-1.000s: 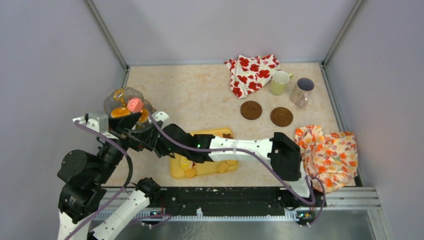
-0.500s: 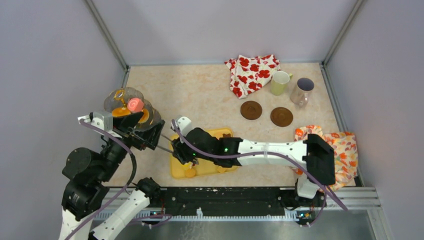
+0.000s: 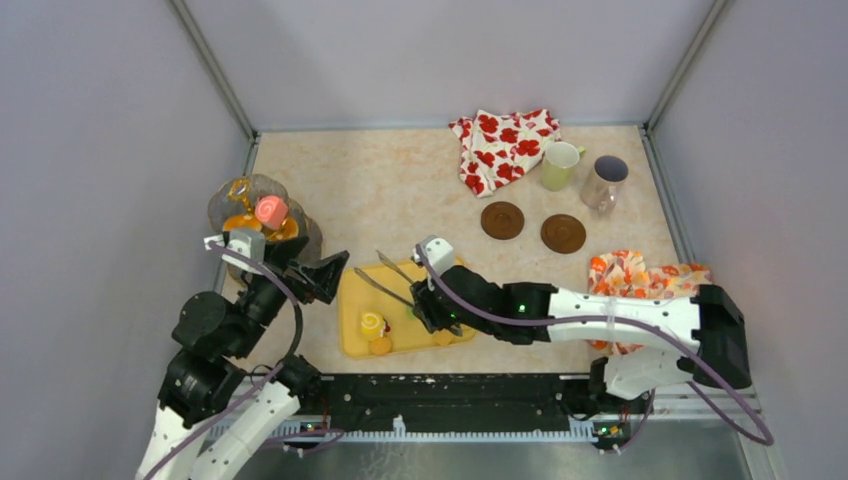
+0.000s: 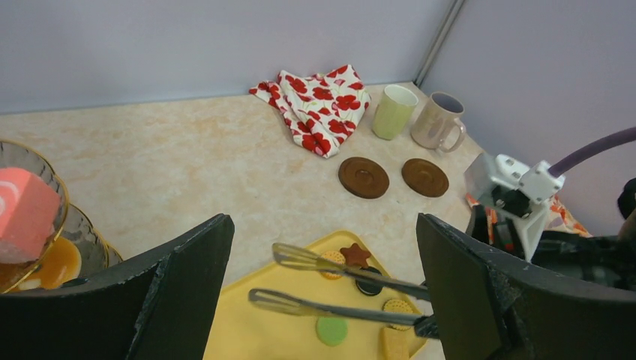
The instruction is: Serve the afternoon tea
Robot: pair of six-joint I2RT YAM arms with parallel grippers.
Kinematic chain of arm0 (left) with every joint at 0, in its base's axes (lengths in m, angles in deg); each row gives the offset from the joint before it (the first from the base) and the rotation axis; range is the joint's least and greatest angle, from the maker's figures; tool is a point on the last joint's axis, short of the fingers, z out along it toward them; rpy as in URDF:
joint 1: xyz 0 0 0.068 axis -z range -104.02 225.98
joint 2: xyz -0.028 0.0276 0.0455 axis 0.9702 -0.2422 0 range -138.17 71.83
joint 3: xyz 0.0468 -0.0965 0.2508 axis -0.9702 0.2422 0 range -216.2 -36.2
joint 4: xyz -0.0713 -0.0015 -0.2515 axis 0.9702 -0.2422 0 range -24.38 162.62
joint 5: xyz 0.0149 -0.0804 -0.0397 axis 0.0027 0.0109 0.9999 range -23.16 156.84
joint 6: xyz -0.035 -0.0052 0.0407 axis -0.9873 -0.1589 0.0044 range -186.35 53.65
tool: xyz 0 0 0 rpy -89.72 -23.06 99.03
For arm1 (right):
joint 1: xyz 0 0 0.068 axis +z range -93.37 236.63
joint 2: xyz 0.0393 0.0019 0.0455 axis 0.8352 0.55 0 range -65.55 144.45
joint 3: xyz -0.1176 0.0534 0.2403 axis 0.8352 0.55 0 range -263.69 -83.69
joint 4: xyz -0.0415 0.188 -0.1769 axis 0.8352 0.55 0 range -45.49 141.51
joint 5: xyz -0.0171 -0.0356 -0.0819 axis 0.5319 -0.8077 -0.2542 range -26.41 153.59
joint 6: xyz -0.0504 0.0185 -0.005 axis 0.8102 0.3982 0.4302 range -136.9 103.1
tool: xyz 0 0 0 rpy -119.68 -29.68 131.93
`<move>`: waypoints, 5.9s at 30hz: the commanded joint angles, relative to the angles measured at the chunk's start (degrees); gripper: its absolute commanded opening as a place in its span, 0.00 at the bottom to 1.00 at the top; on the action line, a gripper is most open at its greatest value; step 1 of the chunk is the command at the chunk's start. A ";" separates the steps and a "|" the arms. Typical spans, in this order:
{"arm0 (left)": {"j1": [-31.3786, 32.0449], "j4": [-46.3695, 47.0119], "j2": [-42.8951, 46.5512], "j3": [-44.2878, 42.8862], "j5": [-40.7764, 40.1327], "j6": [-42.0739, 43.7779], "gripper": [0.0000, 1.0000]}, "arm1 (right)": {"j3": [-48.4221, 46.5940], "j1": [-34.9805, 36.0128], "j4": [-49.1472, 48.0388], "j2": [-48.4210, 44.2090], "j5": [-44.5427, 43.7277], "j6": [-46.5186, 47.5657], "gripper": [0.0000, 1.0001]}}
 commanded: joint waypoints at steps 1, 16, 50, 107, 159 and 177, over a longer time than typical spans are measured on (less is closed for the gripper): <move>-0.11 5.10 1.66 5.02 1.06 0.58 0.99 | 3.38 -2.29 5.40 -7.91 -5.07 -3.62 0.44; -0.12 7.06 2.92 13.88 -2.27 3.73 0.99 | 14.15 -6.61 15.71 -20.36 -7.92 -13.01 0.44; -0.16 5.29 3.14 13.45 -4.54 7.59 0.99 | 19.95 -7.41 18.27 -21.29 2.62 -13.71 0.45; -0.15 0.32 3.90 -1.55 -6.88 5.30 0.99 | 2.15 -7.38 -5.47 -8.06 3.04 -4.79 0.36; -0.12 -3.85 3.86 -8.16 -5.53 4.70 0.99 | -37.25 -10.40 -18.75 35.53 8.09 7.72 0.35; -0.13 -4.06 3.78 -8.64 -5.72 5.05 0.99 | -42.85 -10.40 -20.12 40.87 10.77 9.72 0.35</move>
